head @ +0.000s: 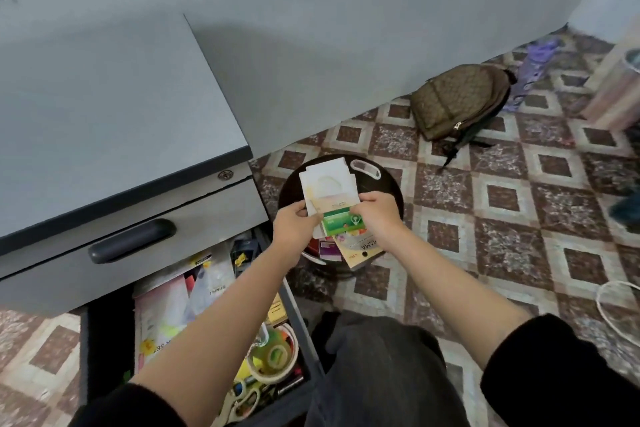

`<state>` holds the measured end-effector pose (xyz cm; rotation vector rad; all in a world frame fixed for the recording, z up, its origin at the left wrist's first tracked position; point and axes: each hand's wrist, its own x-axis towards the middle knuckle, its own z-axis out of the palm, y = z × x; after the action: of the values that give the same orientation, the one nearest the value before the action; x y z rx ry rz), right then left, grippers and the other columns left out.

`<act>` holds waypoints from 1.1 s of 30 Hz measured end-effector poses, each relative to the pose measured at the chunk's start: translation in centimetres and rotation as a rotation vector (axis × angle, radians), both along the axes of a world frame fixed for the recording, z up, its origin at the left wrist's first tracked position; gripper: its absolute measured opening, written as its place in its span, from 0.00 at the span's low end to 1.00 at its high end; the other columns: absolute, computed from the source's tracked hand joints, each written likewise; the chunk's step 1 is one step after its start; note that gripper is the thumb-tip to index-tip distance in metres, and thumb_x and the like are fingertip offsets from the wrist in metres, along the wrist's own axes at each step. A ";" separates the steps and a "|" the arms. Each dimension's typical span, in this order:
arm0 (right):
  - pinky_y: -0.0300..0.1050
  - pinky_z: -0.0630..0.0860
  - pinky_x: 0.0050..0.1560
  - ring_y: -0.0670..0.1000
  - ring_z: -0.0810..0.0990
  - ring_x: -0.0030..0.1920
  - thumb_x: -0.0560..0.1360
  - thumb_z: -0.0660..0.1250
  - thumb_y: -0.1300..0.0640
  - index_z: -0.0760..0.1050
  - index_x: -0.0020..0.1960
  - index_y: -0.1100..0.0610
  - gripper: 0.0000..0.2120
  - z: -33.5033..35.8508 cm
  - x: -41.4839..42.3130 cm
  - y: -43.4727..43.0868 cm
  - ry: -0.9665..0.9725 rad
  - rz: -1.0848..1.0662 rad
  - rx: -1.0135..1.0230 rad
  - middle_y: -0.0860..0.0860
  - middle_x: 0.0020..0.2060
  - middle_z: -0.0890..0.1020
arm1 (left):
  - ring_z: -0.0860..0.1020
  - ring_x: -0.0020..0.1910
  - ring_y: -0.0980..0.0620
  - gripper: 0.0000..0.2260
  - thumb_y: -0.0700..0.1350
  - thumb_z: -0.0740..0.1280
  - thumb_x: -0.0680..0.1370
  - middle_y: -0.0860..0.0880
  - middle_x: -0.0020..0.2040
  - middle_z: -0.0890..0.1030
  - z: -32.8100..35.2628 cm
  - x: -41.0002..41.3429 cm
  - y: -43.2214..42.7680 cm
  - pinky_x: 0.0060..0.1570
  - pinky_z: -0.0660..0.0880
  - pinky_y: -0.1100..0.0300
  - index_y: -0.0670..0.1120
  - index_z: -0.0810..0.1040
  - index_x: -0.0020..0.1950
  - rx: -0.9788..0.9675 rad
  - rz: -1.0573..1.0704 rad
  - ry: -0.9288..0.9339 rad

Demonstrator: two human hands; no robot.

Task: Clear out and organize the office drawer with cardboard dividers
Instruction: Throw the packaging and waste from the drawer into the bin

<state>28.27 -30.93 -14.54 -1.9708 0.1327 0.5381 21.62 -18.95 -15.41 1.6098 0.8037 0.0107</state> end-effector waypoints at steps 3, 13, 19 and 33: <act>0.44 0.69 0.55 0.56 0.70 0.66 0.74 0.66 0.61 0.66 0.71 0.60 0.25 -0.2 2.8 -0.5 -0.026 0.044 -0.141 0.55 0.68 0.71 | 0.68 0.69 0.47 0.27 0.46 0.63 0.79 0.45 0.71 0.68 -0.1 1.4 1.1 0.69 0.66 0.50 0.43 0.58 0.76 -0.026 -0.059 0.069; 0.53 0.75 0.52 0.57 0.79 0.46 0.75 0.65 0.64 0.80 0.46 0.66 0.07 -2.2 0.0 -1.7 0.042 0.114 -0.242 0.60 0.45 0.81 | 0.70 0.67 0.44 0.27 0.46 0.61 0.81 0.44 0.72 0.67 -2.0 -5.1 3.5 0.62 0.69 0.51 0.47 0.55 0.77 -0.028 -0.061 0.226; 0.49 0.76 0.52 0.58 0.79 0.53 0.75 0.64 0.63 0.80 0.53 0.65 0.10 0.5 -3.5 0.1 -0.019 0.178 -0.174 0.59 0.52 0.81 | 0.74 0.62 0.44 0.25 0.42 0.61 0.80 0.41 0.70 0.69 0.9 -9.9 3.9 0.56 0.72 0.55 0.44 0.57 0.76 -0.011 -0.027 0.166; 0.52 0.78 0.55 0.55 0.80 0.50 0.75 0.66 0.62 0.81 0.53 0.64 0.10 -0.2 -15.8 9.4 -0.037 0.547 -0.120 0.58 0.51 0.82 | 0.76 0.40 0.51 0.19 0.41 0.62 0.80 0.46 0.47 0.77 -0.5 -24.9 10.1 0.39 0.71 0.60 0.41 0.66 0.71 -0.011 0.153 0.232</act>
<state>12.49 -21.53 -14.73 -2.1328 -0.4191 0.8586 -3.26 -8.83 -15.91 1.5540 1.1032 -0.0721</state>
